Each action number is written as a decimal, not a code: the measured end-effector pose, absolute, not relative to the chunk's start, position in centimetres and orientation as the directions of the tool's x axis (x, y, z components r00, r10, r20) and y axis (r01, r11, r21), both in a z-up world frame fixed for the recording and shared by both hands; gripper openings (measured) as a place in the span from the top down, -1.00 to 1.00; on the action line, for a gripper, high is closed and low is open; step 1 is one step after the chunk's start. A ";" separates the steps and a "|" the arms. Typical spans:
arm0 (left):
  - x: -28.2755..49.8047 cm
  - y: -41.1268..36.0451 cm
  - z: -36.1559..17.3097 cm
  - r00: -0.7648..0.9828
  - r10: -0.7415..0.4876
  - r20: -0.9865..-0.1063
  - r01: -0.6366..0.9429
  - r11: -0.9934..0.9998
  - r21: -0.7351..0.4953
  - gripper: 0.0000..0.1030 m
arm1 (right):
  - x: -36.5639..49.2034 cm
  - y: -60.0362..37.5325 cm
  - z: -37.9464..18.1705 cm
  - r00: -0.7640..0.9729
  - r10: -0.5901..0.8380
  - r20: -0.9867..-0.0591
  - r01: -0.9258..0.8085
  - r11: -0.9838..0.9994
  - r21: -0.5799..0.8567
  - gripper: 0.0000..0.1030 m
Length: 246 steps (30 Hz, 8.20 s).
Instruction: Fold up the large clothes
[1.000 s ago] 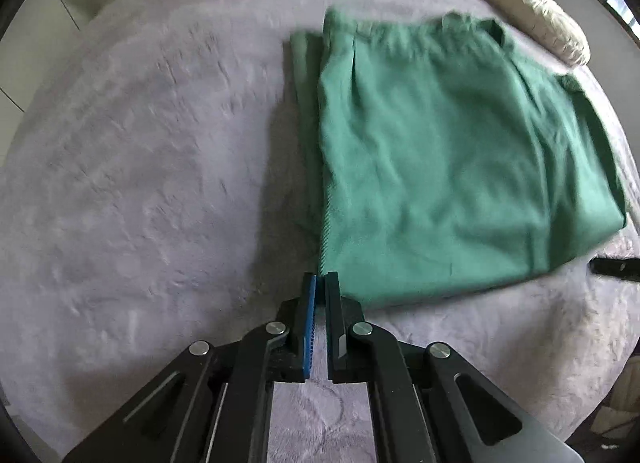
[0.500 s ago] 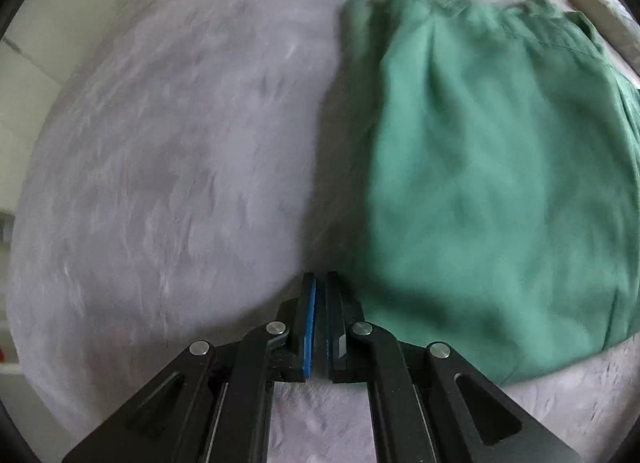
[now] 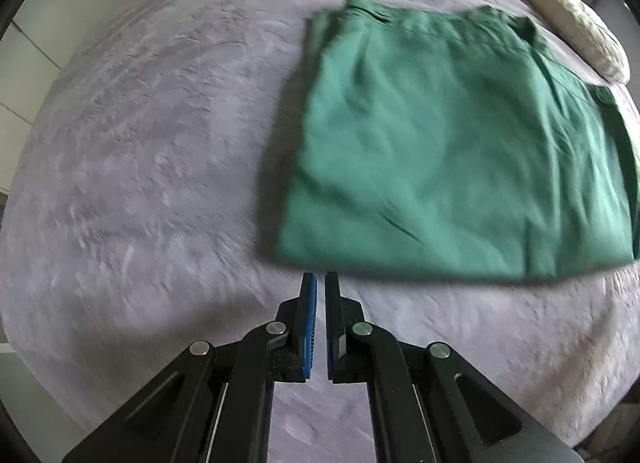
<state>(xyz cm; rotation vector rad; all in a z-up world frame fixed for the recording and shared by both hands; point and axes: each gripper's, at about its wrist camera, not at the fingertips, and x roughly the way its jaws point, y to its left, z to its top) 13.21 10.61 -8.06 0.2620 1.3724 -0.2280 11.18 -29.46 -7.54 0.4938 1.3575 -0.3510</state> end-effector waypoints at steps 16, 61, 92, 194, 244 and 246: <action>7.2 9.2 -8.8 0.126 0.016 -0.992 0.338 0.939 0.058 0.77 | 13.0 -20.9 -4.0 0.191 -0.039 -0.981 0.307 0.952 0.022 -0.24; 13.3 13.8 -9.7 0.139 -0.016 -0.990 0.278 0.960 0.023 -0.99 | 16.9 -14.3 -8.4 0.122 0.244 -0.962 0.325 0.906 0.271 -0.71; 20.2 21.3 -11.8 0.077 -0.361 -0.929 0.083 0.931 -0.355 -0.99 | 20.7 -10.8 -18.7 0.551 0.738 -0.390 0.504 0.079 0.860 -0.74; 17.6 -13.9 -9.9 0.304 -0.178 -0.936 0.440 0.897 -0.028 -0.57 | 4.1 -44.4 -10.9 0.702 0.504 -0.504 0.398 0.309 0.864 0.76; 5.7 -11.5 -11.0 0.303 -0.154 -0.940 0.749 0.649 0.135 -0.80 | -4.8 -44.7 -16.9 0.518 0.474 -0.712 0.634 0.346 0.692 0.76; 5.3 -10.0 -9.9 0.274 -0.160 -0.948 0.749 0.654 0.106 -0.80 | -5.2 -45.0 -14.7 0.494 0.424 -0.760 0.635 0.421 0.648 0.50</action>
